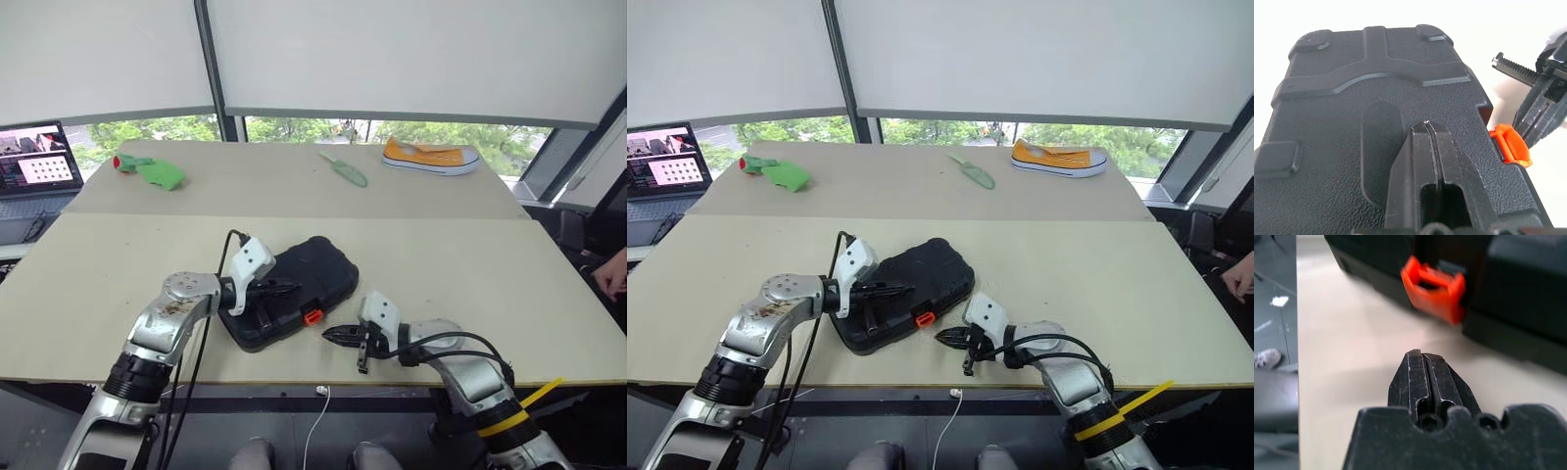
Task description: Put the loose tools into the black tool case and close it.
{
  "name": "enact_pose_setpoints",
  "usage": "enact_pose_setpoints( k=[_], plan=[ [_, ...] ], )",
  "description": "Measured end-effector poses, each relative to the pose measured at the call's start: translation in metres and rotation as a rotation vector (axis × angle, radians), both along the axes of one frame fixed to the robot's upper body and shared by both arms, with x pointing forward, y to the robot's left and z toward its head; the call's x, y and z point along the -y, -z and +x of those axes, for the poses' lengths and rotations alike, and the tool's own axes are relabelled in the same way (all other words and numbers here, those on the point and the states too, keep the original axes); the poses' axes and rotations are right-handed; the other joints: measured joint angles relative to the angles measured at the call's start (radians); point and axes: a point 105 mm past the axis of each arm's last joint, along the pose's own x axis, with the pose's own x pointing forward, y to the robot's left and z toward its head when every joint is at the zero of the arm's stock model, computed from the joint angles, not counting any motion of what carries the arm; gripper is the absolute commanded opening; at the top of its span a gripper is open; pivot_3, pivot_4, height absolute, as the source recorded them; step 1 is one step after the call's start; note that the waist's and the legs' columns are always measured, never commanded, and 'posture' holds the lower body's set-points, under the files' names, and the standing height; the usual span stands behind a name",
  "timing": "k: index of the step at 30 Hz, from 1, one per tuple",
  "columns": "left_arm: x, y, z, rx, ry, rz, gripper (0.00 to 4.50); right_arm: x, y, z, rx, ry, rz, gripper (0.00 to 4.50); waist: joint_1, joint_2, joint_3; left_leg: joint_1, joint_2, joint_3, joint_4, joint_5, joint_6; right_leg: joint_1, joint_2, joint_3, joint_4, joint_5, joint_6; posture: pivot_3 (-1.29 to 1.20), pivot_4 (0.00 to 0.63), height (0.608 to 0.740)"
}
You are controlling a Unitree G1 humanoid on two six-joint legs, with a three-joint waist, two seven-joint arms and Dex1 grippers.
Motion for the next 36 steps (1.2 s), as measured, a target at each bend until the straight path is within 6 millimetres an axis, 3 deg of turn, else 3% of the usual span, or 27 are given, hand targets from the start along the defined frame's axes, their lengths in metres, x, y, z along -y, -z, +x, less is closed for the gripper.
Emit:
enact_pose_setpoints(
  k=[11, 21, 27, 31, 33, 36],
  plan=[
    [-0.004, 0.001, 0.0, -0.002, -0.003, 0.01, 0.0, -0.013, -0.008, 0.005, -0.041, 0.011, 0.061, 0.07, -0.004, 0.0, 0.0, 0.001, 0.0, 0.0, -0.003, -0.002, -0.004, -0.001, 0.0, 0.0, -0.001, 0.0, -0.001, 0.0, 0.15, 0.74],
    [-0.008, 0.002, -0.003, 0.03, 0.006, 0.006, 0.0, -0.012, -0.012, 0.005, -0.075, 0.01, 0.087, 0.07, -0.008, 0.0, 0.0, 0.003, 0.0, 0.0, -0.007, -0.003, -0.004, -0.002, 0.0, 0.0, -0.001, -0.001, -0.003, 0.0, 0.15, 0.74],
    [-0.016, 0.005, -0.007, 0.038, 0.005, 0.003, 0.0, -0.01, -0.056, 0.008, 0.018, -0.02, 0.216, 0.07, -0.014, 0.002, -0.002, 0.009, 0.0, 0.0, -0.013, -0.003, -0.004, 0.0, 0.001, 0.001, -0.001, -0.004, -0.005, 0.0, 0.15, 0.74],
    [-0.021, 0.006, -0.013, 0.06, 0.013, -0.032, 0.0, -0.002, -0.054, 0.001, -0.003, -0.031, 0.23, 0.07, -0.013, 0.002, -0.004, 0.011, 0.0, 0.001, -0.017, -0.003, -0.006, 0.0, 0.001, 0.001, -0.001, -0.007, -0.007, 0.0, 0.15, 0.74],
    [-0.03, 0.003, -0.017, 0.088, 0.006, -0.079, 0.52, 0.009, -0.047, -0.005, -0.024, -0.031, 0.212, 0.0, -0.018, 0.003, -0.004, 0.011, 0.0, 0.002, -0.019, -0.003, -0.005, 0.0, 0.001, 0.003, -0.001, -0.008, -0.007, 0.0, 0.15, 0.74],
    [-0.053, -0.008, -0.028, 0.148, -0.027, -0.186, 1.52, 0.044, -0.043, -0.012, -0.009, 0.004, 0.148, 0.87, -0.025, 0.001, -0.001, 0.009, 0.0, 0.002, -0.021, -0.002, -0.003, -0.003, 0.001, 0.002, -0.001, -0.008, -0.006, 0.0, 0.15, 0.74]
  ],
)
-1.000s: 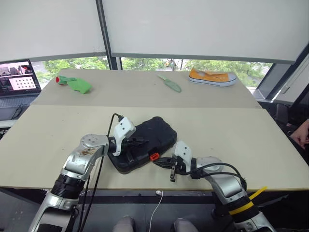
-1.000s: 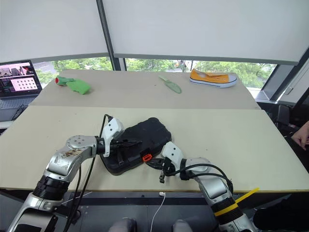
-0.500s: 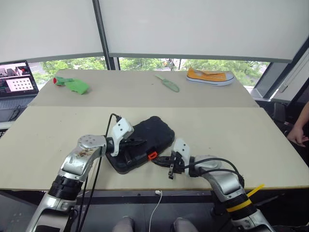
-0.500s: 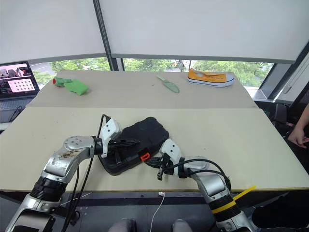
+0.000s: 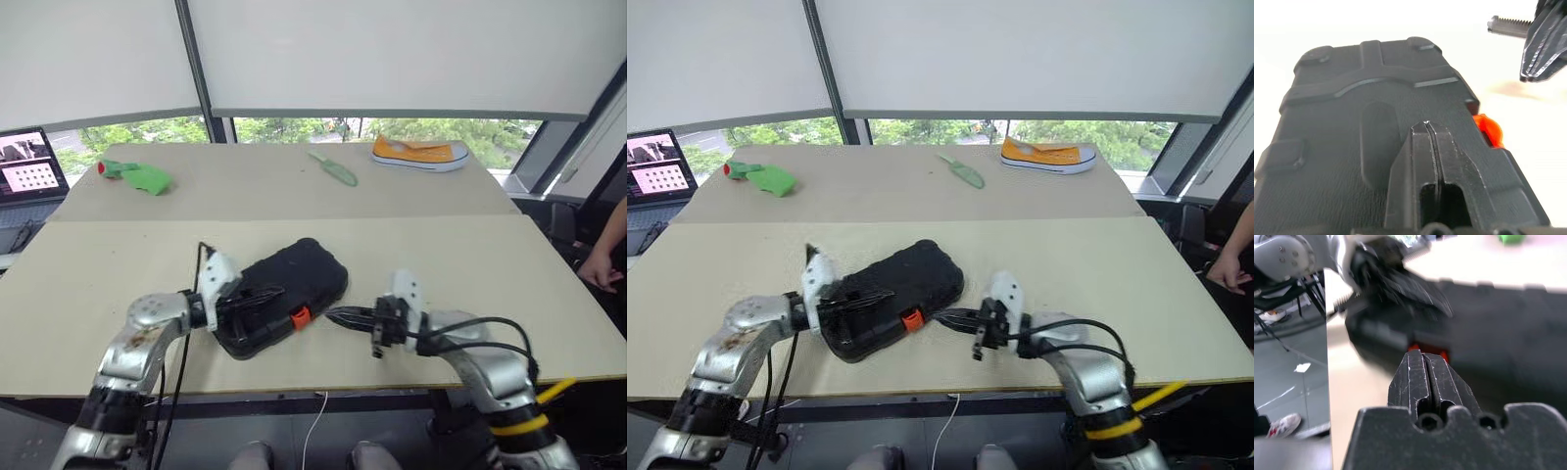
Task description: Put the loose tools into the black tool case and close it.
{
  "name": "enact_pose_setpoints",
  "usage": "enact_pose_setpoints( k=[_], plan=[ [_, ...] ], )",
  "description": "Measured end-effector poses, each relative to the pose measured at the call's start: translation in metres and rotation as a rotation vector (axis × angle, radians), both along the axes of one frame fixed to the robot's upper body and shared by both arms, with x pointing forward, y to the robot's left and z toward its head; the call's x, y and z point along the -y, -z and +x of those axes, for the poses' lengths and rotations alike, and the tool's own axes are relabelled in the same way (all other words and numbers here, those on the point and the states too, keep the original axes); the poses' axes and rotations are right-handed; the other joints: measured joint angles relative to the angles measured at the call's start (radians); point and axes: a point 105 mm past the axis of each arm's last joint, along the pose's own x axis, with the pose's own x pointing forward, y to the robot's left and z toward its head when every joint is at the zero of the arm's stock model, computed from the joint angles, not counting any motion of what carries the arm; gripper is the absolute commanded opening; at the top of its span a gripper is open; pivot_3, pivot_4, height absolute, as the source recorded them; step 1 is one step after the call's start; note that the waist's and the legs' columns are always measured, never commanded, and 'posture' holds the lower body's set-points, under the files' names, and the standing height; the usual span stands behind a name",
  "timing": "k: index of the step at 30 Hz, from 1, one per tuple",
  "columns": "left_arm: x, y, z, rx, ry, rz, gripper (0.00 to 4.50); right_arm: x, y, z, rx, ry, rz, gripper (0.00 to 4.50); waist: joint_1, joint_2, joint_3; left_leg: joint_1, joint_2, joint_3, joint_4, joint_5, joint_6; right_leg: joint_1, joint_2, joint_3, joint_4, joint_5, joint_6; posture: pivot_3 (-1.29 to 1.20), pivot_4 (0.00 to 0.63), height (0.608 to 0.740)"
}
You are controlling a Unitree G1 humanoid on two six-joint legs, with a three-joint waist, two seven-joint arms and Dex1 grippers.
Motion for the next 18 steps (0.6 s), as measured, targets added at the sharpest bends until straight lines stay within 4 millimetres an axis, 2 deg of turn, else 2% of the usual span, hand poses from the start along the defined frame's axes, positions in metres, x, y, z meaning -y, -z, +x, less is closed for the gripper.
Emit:
enact_pose_setpoints(
  k=[1, 4, 5, 7, 8, 11, 14, 16, 18],
  plan=[
    [-0.016, -0.005, -0.005, 0.005, -0.02, -0.005, 1.9, 0.018, 0.002, -0.003, 0.013, 0.021, -0.046, 1.23, -0.001, -0.002, 0.002, 0.0, 0.0, 0.0, -0.001, 0.0, 0.0, -0.001, 0.001, 0.0, 0.0, 0.0, 0.0, 0.0, 0.15, 0.74],
    [-0.056, -0.003, -0.018, -0.048, -0.093, 0.048, 2.9, 0.045, -0.002, -0.005, 0.102, 0.047, -0.104, 2.19, -0.003, -0.009, 0.007, -0.003, 0.001, -0.001, -0.004, 0.0, 0.0, -0.005, 0.001, -0.001, 0.0, -0.001, 0.0, 0.0, 0.15, 0.74],
    [-0.07, -0.004, -0.029, -0.064, -0.1, 0.105, 3.4, 0.054, -0.007, -0.004, 0.183, 0.045, -0.108, 2.66, -0.004, -0.012, 0.009, -0.003, 0.002, -0.001, -0.004, 0.0, 0.0, -0.006, 0.002, -0.001, 0.0, -0.001, 0.0, 0.0, 0.15, 0.74],
    [-0.097, -0.007, -0.04, -0.088, -0.157, 0.185, 3.89, 0.069, -0.014, -0.003, 0.29, 0.045, -0.129, 3.17, -0.006, -0.011, 0.011, -0.003, 0.001, 0.0, -0.004, -0.001, -0.001, -0.007, 0.001, -0.001, 0.0, -0.002, -0.002, 0.0, 0.15, 0.74],
    [-0.116, -0.002, -0.047, -0.112, -0.216, 0.227, 4.41, 0.077, -0.016, -0.003, 0.334, 0.041, -0.146, 3.27, -0.005, -0.009, 0.013, -0.004, 0.0, 0.001, -0.004, -0.002, -0.003, -0.008, -0.002, -0.001, -0.001, -0.004, -0.004, 0.0, 0.15, 0.74],
    [-0.15, 0.014, -0.066, -0.159, -0.329, 0.301, 4.48, 0.096, -0.008, -0.003, 0.328, 0.038, -0.19, 3.27, -0.002, -0.012, 0.018, -0.007, 0.0, 0.003, -0.004, -0.002, -0.004, -0.013, -0.003, -0.001, -0.003, -0.004, -0.004, 0.0, 0.15, 0.74],
    [-0.176, 0.027, -0.08, -0.18, -0.43, 0.347, 4.5, 0.112, -0.004, 0.001, 0.295, 0.075, -0.208, 3.98, 0.009, -0.017, 0.021, -0.011, 0.0, 0.003, -0.003, -0.002, -0.004, -0.014, -0.004, -0.002, -0.003, 0.001, -0.01, 0.0, 0.15, 0.74],
    [-0.183, 0.029, -0.083, -0.149, -0.475, 0.367, 4.5, 0.116, -0.004, 0.002, 0.3, 0.08, -0.216, 4.48, 0.019, -0.018, 0.022, -0.011, 0.001, 0.003, -0.003, -0.003, -0.005, -0.015, -0.004, -0.002, -0.005, 0.001, -0.011, 0.0, 0.15, 0.74],
    [-0.184, 0.028, -0.082, -0.118, -0.492, 0.367, 4.5, 0.117, -0.005, 0.004, 0.314, 0.078, -0.218, 4.48, 0.027, -0.018, 0.022, -0.011, 0.001, 0.004, -0.003, -0.003, -0.005, -0.016, -0.005, -0.003, -0.005, 0.001, -0.011, 0.0, 0.15, 0.74]
  ],
)
